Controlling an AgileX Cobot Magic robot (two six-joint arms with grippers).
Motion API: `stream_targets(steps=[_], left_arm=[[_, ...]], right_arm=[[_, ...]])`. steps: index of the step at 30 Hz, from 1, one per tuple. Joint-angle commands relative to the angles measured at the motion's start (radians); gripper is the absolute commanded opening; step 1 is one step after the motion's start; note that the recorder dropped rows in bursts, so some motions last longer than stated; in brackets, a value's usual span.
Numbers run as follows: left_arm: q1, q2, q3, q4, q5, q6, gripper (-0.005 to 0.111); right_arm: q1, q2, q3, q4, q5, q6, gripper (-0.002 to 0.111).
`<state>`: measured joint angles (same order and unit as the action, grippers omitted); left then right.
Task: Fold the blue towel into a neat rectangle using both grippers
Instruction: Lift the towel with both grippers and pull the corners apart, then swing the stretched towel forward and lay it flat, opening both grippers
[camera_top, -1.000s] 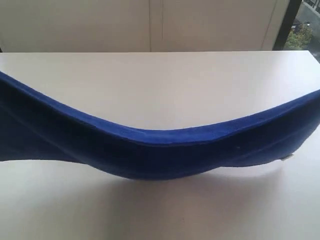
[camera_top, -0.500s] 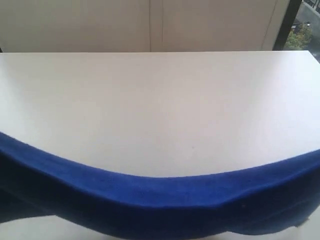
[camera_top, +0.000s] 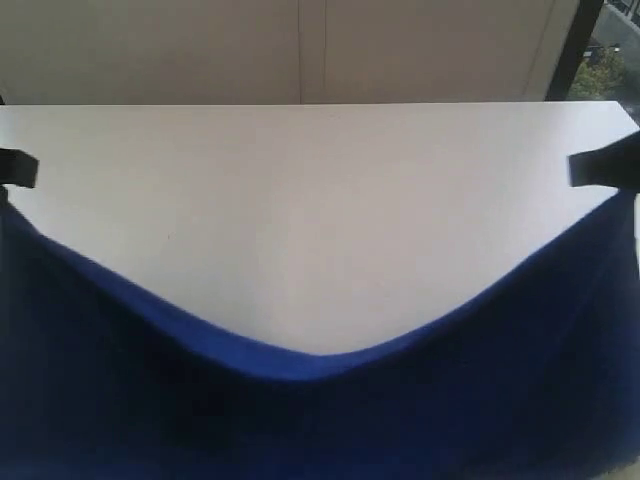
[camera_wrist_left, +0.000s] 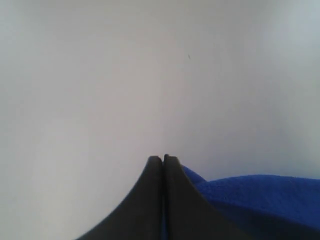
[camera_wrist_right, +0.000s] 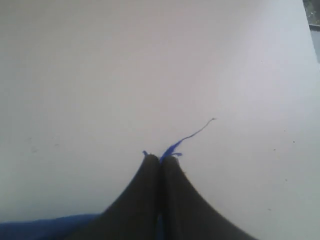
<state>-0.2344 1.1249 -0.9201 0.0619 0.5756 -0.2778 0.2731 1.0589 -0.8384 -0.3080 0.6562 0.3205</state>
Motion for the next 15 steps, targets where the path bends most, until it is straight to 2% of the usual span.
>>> stream_targets(steps=[1, 7, 11, 15], left_arm=[[0.003, 0.171, 0.005, 0.036, -0.229, -0.048, 0.0], [0.054, 0.371, -0.008, 0.038, -0.473, -0.065, 0.0], [0.081, 0.465, -0.017, 0.036, -0.618, -0.065, 0.0], [0.089, 0.524, -0.04, 0.036, -0.686, -0.065, 0.0]], right_arm=[[-0.006, 0.21, -0.017, -0.142, -0.165, 0.146, 0.0], [-0.031, 0.425, -0.094, -0.349, -0.258, 0.359, 0.0], [-0.067, 0.525, -0.14, -0.366, -0.313, 0.369, 0.0], [-0.109, 0.599, -0.19, -0.374, -0.324, 0.377, 0.0]])
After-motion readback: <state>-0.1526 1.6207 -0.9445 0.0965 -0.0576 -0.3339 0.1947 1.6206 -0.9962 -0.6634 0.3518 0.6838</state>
